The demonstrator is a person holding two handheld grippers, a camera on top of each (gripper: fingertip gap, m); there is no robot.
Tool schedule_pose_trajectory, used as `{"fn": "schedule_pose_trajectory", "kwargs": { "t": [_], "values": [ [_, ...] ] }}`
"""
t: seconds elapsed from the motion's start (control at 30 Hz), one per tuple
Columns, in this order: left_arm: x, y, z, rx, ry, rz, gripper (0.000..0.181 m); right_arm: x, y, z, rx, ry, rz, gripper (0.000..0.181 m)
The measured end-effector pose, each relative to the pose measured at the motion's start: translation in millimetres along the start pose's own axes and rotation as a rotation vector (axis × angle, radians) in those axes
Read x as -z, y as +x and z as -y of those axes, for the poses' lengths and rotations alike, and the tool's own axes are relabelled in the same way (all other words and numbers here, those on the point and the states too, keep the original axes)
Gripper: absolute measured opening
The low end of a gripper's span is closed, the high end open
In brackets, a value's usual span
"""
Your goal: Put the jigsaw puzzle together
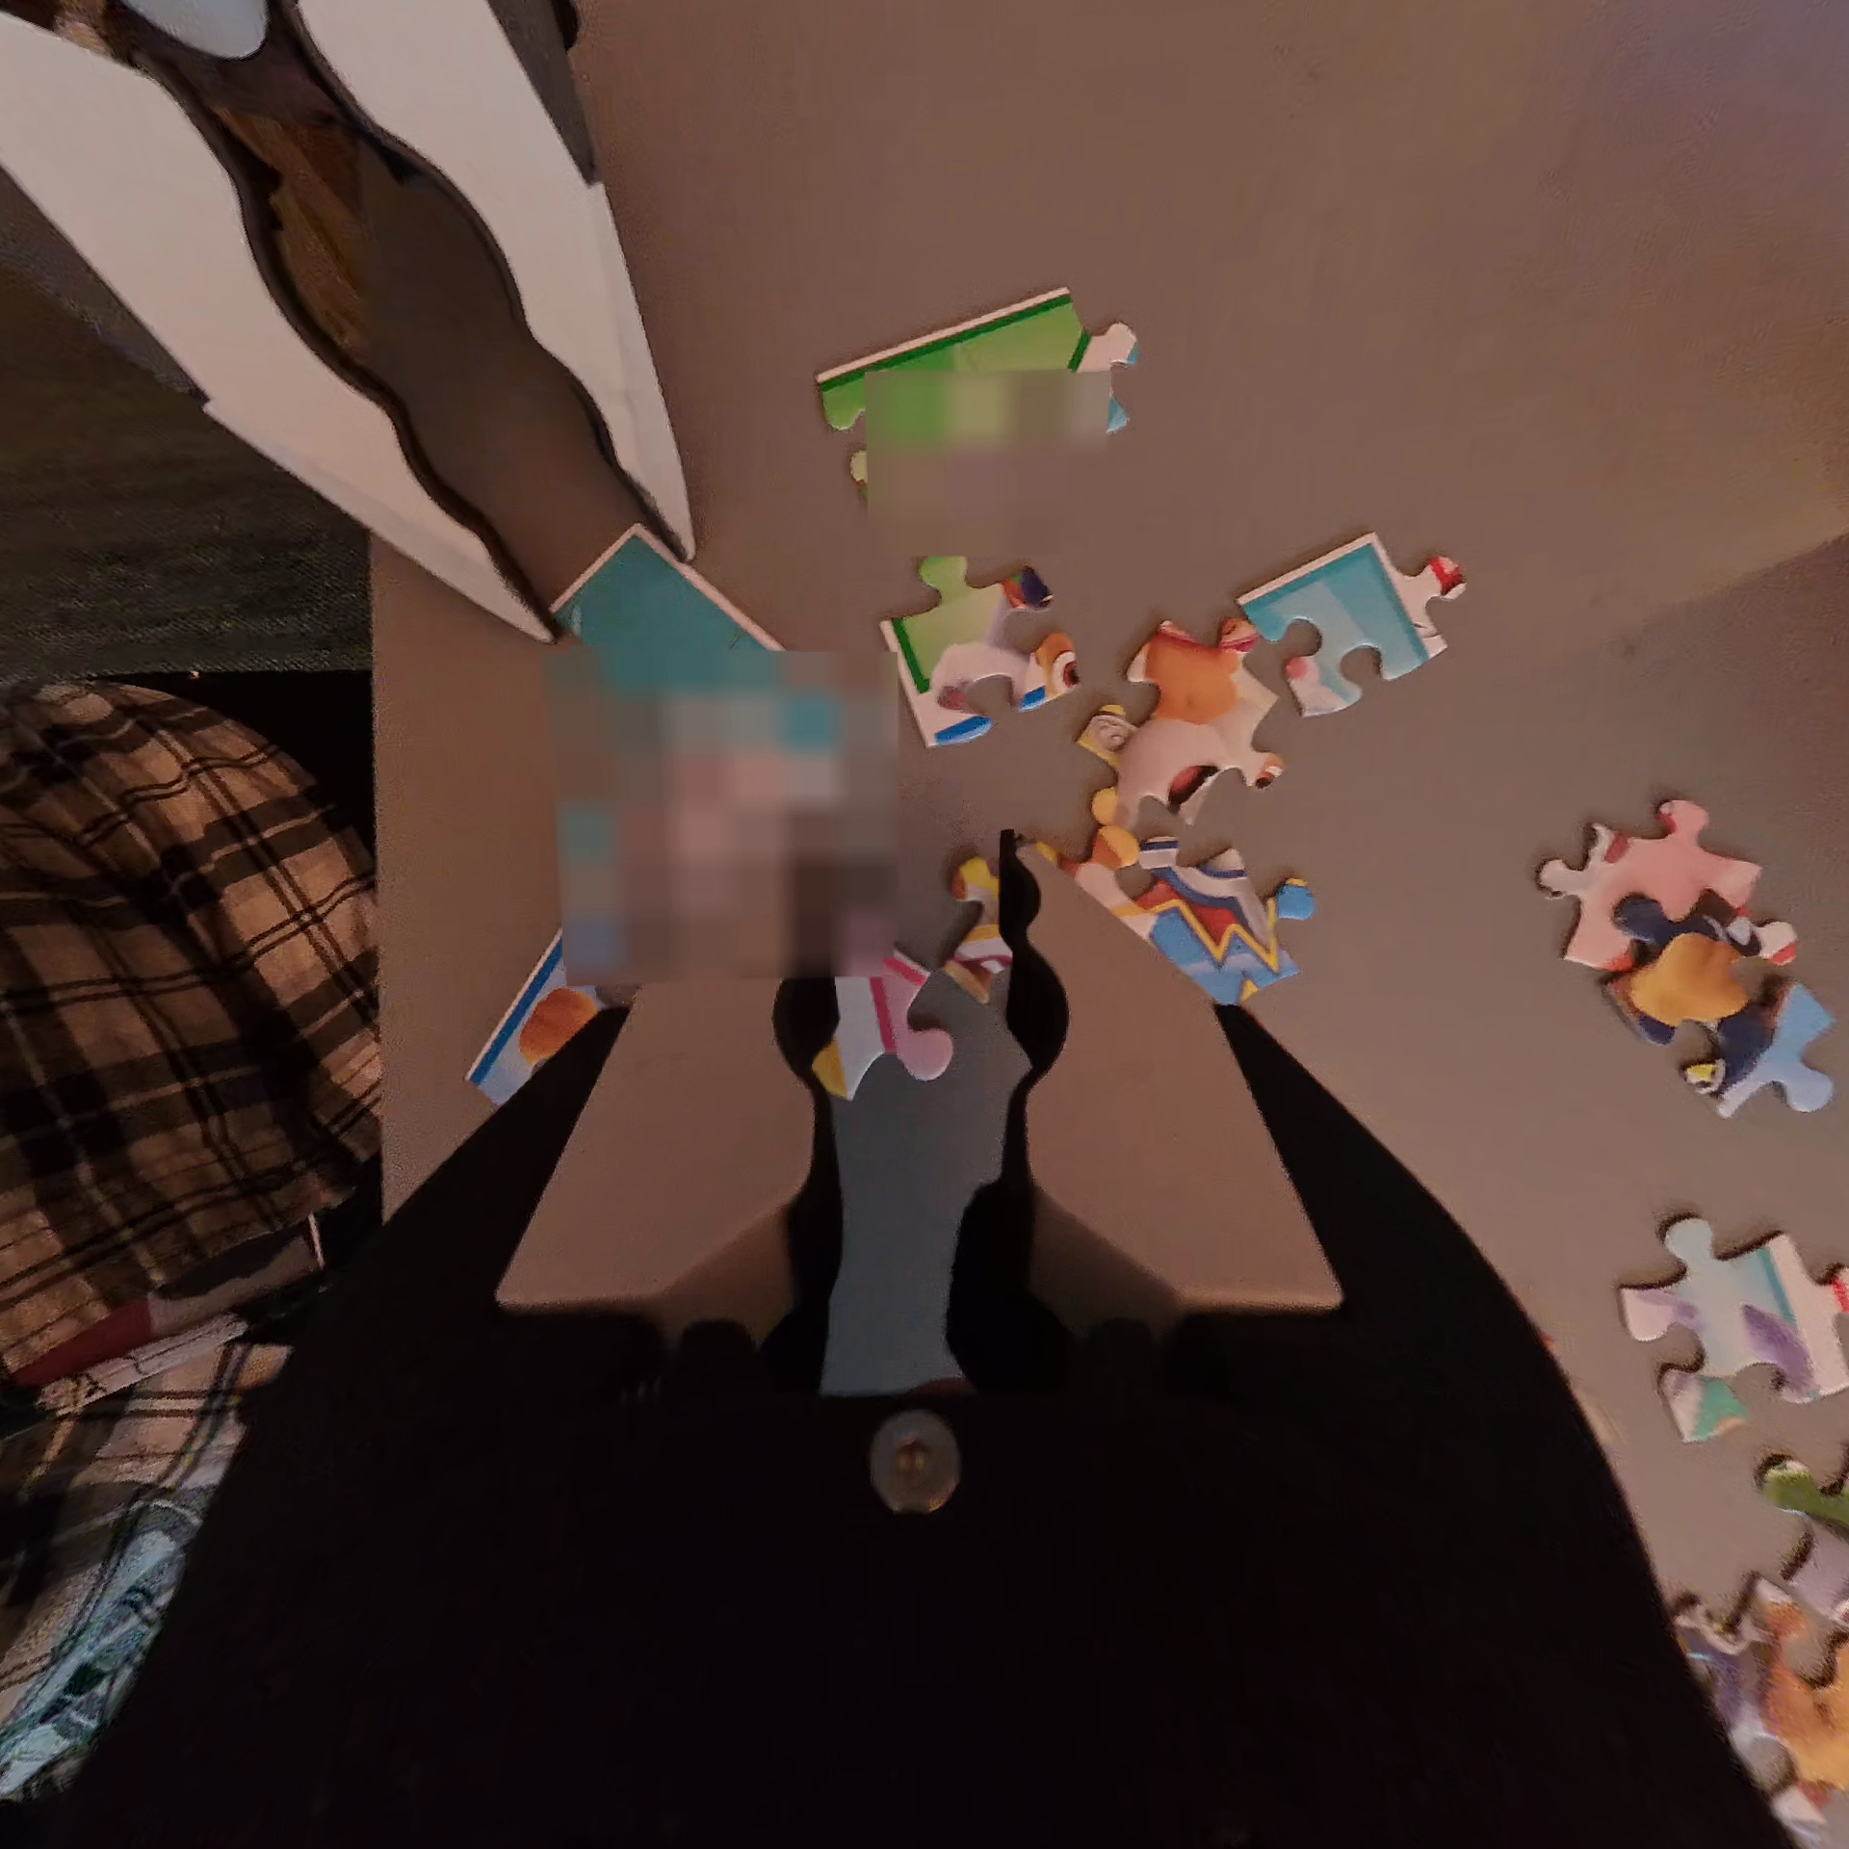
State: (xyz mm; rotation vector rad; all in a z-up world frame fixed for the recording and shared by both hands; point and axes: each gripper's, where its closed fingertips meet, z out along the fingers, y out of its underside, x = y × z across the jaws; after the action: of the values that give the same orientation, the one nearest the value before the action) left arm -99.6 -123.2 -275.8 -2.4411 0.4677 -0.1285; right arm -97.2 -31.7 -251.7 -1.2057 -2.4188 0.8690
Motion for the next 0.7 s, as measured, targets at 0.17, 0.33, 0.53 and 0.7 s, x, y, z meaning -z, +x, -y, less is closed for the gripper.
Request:
{"fn": "schedule_pose_trajectory", "kwargs": {
  "t": [0.17,0.33,0.53,0.7],
  "values": [
    [3.4,-8.5,3.6,0.024,0.039,0.007,0.044,-6.7,10.8,9.1,0.052,-0.031,-0.002,0.035],
    [10.6,-27.6,3.3,0.062,0.064,0.062,0.046,-28.0,9.8,21.9,0.138,-0.060,0.052,0.045],
    [11.0,-48.2,2.6,0.096,0.078,0.098,0.045,-49.3,13.1,22.1,0.143,-0.120,0.123,0.038],
    [14.1,-58.9,4.8,0.103,0.093,0.104,0.044,-48.6,14.7,22.3,0.123,-0.135,0.155,0.037]
  ]
}}
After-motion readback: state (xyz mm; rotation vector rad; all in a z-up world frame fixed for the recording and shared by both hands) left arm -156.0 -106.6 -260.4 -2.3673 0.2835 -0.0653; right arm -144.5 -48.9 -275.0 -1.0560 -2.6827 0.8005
